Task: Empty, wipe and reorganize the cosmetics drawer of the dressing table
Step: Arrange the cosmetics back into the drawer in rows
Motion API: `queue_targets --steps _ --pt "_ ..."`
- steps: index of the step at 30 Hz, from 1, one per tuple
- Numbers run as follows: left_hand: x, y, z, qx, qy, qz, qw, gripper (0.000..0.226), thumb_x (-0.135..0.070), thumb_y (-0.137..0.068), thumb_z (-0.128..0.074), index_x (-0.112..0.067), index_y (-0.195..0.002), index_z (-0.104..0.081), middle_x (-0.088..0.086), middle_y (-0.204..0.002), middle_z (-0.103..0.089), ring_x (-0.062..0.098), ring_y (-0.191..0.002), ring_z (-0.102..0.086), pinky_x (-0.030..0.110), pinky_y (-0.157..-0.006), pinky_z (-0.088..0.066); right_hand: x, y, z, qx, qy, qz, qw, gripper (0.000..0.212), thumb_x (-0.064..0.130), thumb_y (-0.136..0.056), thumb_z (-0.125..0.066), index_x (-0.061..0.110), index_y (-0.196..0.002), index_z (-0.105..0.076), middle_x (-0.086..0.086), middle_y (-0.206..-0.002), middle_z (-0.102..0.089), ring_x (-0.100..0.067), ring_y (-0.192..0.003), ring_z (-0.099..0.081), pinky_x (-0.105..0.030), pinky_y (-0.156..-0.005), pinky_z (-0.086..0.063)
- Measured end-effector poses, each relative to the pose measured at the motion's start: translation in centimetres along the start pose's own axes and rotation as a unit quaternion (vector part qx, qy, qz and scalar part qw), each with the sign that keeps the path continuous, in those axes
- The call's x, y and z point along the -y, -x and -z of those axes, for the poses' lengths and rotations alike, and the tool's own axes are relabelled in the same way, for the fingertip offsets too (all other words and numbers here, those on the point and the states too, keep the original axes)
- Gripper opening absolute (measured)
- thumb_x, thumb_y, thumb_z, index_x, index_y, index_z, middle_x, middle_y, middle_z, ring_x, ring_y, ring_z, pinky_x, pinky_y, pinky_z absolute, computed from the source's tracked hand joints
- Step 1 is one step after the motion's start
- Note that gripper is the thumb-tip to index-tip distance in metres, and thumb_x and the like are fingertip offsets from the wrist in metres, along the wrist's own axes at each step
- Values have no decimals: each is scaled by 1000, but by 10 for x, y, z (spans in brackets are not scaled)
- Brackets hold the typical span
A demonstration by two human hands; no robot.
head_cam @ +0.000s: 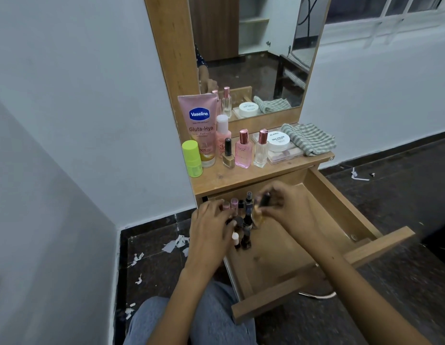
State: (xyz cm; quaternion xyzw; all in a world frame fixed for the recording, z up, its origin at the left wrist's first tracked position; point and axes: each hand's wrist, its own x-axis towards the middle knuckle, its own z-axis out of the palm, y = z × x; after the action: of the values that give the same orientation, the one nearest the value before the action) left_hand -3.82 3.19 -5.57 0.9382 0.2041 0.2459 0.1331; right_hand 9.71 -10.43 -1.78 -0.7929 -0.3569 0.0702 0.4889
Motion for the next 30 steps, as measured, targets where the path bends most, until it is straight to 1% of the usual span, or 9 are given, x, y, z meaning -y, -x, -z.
queue_targets --steps 6,9,11,14,16,18,20,24,30 --pt "0 -7 9 -26 -1 12 1000 20 -13 -81 -70 -17 -101 -72 6 -119 -61 24 -113 -52 37 -89 -39 -44 7 -30 116 125 -49 984 35 10 -64 -84 33 -75 -60 4 -86 -69 -11 -82 -66 -35 -77 -57" --pt "-1 -10 10 -29 -3 8 1000 21 -13 -81 -68 -16 -102 -71 6 -120 -61 24 -113 -51 38 -90 -39 -45 6 -37 131 135 -55 981 23 9 -69 -80 22 -80 -65 4 -90 -66 -11 -87 -62 -29 -80 -54" --pt "-2 -14 11 -33 -5 3 999 22 -14 -82 -68 -15 -104 -71 5 -119 -61 24 -112 -52 38 -89 -40 -45 8 -38 128 130 -57 982 22 7 -69 -80 19 -81 -65 2 -92 -66 -13 -88 -62 -31 -80 -53" --pt "-6 -25 13 -51 -16 -13 999 25 -14 -84 -67 -13 -110 -68 6 -121 -61 25 -113 -53 39 -90 -41 -45 10 -35 136 100 -56 984 30 1 -66 -80 19 -81 -62 5 -86 -66 -13 -83 -64 -33 -79 -55" --pt "-11 -36 15 -74 -19 -29 997 30 -12 -86 -64 -10 -116 -64 9 -126 -59 26 -117 -52 40 -94 -41 -44 11 -31 143 78 -55 985 39 -2 -62 -82 19 -88 -63 8 -86 -64 -10 -84 -64 -26 -79 -56" --pt "-15 -49 16 -103 -26 -44 993 38 -8 -86 -63 -9 -124 -59 10 -131 -57 26 -120 -50 40 -96 -41 -41 14 -25 128 67 -53 988 44 -1 -60 -84 13 -99 -66 6 -91 -65 -7 -87 -64 -10 -74 -51" --pt "-18 -65 17 -124 -50 -55 989 45 -6 -87 -60 -7 -131 -53 11 -136 -52 27 -121 -48 40 -94 -41 -36 19 -18 76 47 -40 995 45 4 -62 -85 12 -103 -67 6 -95 -67 -3 -87 -63 -2 -70 -45" --pt "-18 -94 16 -122 -115 -63 984 52 -6 -88 -55 -4 -139 -44 12 -143 -46 31 -119 -47 44 -92 -42 -36 33 -15 -30 18 5 999 26 25 -74 -80 25 -97 -68 17 -89 -70 5 -85 -65 -11 -70 -51" --pt "-11 -116 10 -76 -193 -65 976 62 -7 -83 -62 -3 -142 -40 11 -141 -49 29 -114 -50 41 -87 -43 -35 34 -18 -54 7 12 998 11 26 -81 -73 23 -91 -70 15 -83 -70 2 -79 -66 -24 -68 -57"
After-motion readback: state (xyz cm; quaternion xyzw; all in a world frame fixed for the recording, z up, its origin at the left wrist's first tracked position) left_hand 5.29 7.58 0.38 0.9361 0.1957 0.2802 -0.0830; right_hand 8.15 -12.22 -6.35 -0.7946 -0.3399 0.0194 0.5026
